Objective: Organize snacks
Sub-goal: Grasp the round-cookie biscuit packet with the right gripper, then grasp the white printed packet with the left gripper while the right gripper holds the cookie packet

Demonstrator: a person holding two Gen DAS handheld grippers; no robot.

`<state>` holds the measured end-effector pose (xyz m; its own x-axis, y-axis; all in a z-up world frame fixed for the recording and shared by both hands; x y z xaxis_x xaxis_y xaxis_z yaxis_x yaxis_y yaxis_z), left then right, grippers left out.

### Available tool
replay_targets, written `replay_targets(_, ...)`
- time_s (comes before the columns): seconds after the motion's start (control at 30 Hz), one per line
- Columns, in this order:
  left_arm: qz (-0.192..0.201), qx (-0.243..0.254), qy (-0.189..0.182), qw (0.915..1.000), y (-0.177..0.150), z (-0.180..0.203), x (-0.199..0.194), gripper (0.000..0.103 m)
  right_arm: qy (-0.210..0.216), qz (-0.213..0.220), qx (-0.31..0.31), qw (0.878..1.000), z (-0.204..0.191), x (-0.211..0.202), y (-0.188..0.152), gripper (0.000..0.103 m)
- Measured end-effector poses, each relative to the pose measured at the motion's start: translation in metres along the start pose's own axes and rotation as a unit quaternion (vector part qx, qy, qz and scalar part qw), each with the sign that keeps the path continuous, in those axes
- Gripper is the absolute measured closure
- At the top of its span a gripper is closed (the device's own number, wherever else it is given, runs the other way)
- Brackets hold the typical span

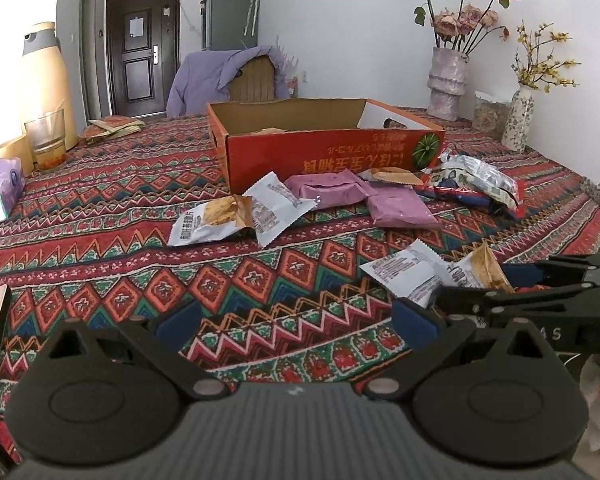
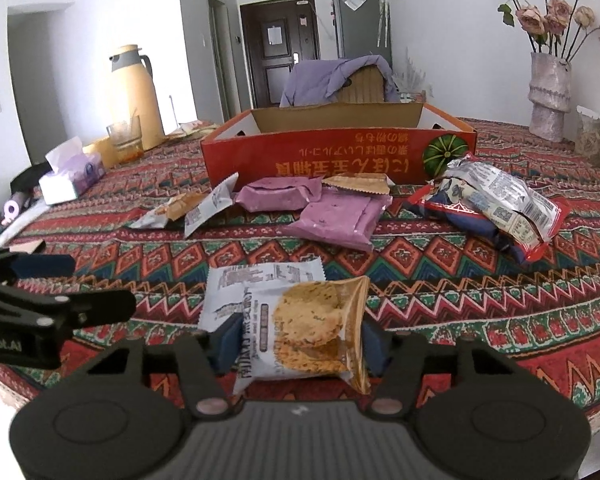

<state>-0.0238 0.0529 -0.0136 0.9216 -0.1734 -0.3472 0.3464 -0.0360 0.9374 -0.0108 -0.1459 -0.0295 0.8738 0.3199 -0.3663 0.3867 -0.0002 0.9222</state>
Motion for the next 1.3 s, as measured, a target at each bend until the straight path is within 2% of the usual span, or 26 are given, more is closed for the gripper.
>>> replay_targets(0.07,0.000,-0.002,0.001,1.0000,0.001,0.001,0.001,0.000,0.001,0.007,0.003,1.000,0.003,-0.002,0.002,0.051)
replay_targets(0.27,-0.002,-0.007,0.004,1.0000,0.003,0.005,0.004,0.000,0.004,0.027,0.006,1.000,0.012,-0.008,0.007,0.054)
replay_targets(0.43,-0.005,-0.015,0.004,0.9999,0.006,0.014,0.007,0.000,-0.005,0.051,0.008,0.999,0.024,-0.014,0.013,0.054)
replay_targets(0.8,-0.026,-0.016,0.010,0.9995,0.011,0.056,0.026,0.000,-0.034,0.075,0.035,0.996,0.069,-0.013,0.017,0.054)
replay_targets(1.3,-0.067,-0.033,0.066,0.9950,0.015,0.095,0.066,0.000,-0.040,0.084,0.037,0.995,0.100,-0.005,0.013,0.054)
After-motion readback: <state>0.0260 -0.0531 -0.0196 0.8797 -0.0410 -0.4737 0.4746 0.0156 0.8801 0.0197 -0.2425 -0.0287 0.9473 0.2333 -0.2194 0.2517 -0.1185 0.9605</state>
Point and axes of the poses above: each gripper's, at about its wrist camera, not at the fingertips, and x roughly the way its jaws point, z to its right, y to its top, the point moved 1 cm from there along x, roughly the way its jaws point, and after that the axes turned 15 degrees about z, right-handed, at the moved point
